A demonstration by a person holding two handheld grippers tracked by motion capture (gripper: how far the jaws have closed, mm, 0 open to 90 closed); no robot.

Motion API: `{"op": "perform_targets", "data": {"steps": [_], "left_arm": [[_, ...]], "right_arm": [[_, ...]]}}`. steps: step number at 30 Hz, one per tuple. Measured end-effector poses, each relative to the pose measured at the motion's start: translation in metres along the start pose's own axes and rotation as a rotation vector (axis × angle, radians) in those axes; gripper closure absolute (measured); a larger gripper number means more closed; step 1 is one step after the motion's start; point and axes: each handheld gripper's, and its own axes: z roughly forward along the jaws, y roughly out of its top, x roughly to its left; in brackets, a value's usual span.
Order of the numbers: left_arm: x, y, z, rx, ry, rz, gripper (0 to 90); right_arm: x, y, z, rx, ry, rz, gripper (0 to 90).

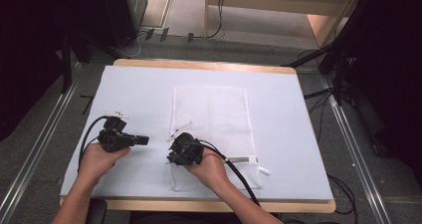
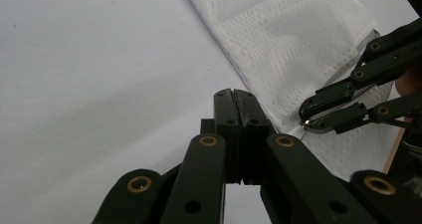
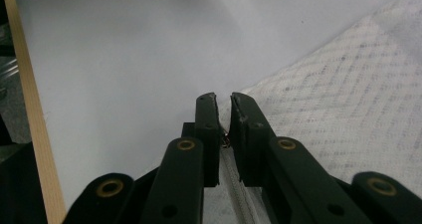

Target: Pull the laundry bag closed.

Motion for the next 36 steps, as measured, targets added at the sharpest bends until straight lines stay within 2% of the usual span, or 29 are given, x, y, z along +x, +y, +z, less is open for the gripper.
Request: {"op": "perform_targets", "data": {"steps": [2,7,13,16,19,23,32,36], "left_arm": [[0.000,0.000,0.001,0.003,-0.001,0.002,90.0],[0.001,0.000,-0.001,-0.004,-0.002,-0.004,90.0],[0.003,-0.001,-0.002,-0.010,-0.001,-0.014,90.0],[0.003,-0.001,-0.002,-0.008,0.002,-0.014,89.8],[0.002,-0.001,-0.002,-0.006,0.005,-0.014,89.8],[0.003,-0.001,-0.001,-0.004,0.004,-0.014,89.9],[0.000,0.000,0.000,-0.006,-0.004,-0.006,90.0],[-0.007,0.003,0.005,-0.011,-0.026,0.003,90.0]], "right_arm": [[-0.002,0.000,-0.001,-0.011,0.006,0.013,83.2],[0.004,0.006,0.001,-0.029,0.007,-0.030,78.3],[0.007,0.007,0.016,0.015,-0.009,-0.064,72.6],[0.007,0.004,0.017,0.007,-0.020,-0.074,75.8],[0.009,0.001,0.018,-0.011,-0.054,-0.109,81.2],[0.009,0.003,0.016,-0.014,-0.055,-0.083,82.9],[0.005,0.001,0.000,-0.045,-0.005,-0.004,82.4],[0.005,-0.005,-0.002,-0.043,-0.017,-0.004,81.8]]}}
